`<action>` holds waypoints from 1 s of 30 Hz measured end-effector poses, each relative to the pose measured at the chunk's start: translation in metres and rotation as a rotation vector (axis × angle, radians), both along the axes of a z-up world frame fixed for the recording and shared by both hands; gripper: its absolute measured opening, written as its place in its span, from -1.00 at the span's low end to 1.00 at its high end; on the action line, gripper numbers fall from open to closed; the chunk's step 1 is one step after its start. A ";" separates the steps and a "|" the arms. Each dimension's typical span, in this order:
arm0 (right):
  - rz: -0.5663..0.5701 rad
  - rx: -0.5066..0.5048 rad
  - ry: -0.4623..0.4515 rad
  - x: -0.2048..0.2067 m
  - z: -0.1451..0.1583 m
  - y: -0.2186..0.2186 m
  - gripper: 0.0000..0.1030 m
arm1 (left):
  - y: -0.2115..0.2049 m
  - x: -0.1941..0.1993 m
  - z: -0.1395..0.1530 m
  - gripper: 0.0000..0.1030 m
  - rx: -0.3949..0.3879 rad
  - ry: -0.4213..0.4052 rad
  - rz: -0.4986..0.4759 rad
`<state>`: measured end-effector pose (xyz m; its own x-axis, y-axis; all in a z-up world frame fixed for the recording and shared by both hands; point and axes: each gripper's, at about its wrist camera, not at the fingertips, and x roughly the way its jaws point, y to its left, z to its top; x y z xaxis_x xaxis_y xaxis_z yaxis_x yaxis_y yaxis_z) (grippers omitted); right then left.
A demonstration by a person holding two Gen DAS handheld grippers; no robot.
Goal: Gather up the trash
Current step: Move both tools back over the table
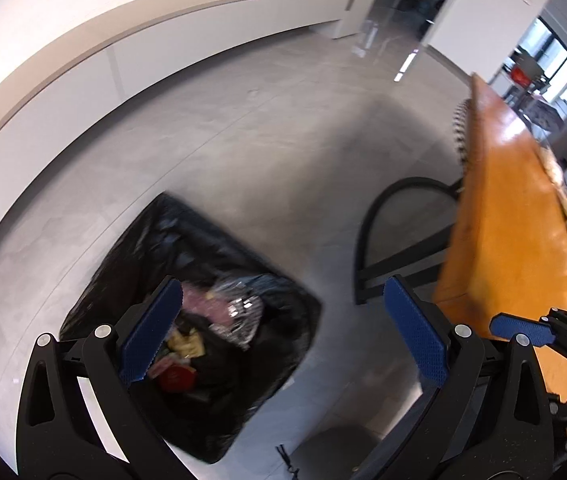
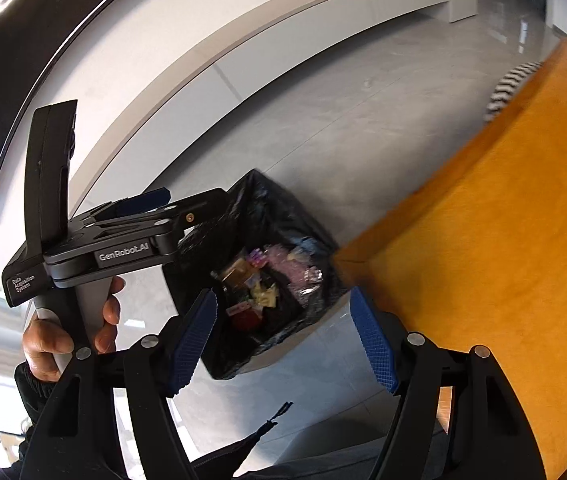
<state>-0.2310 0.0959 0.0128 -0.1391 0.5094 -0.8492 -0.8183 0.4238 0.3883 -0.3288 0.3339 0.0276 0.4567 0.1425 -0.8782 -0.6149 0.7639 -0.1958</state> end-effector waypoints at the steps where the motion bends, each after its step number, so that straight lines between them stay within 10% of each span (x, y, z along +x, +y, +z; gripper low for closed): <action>1: -0.025 0.005 -0.008 0.011 0.004 -0.010 0.36 | -0.006 0.011 0.005 0.89 0.005 -0.006 -0.019; 30: -0.584 -0.127 -0.197 0.302 0.042 -0.252 0.36 | -0.226 0.378 0.047 0.89 0.006 0.022 -0.556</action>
<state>0.0708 -0.1557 0.0549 0.2967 0.3478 -0.8894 -0.4891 0.8552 0.1713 0.0493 0.1077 0.0751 0.4461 -0.1097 -0.8882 -0.1223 0.9757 -0.1820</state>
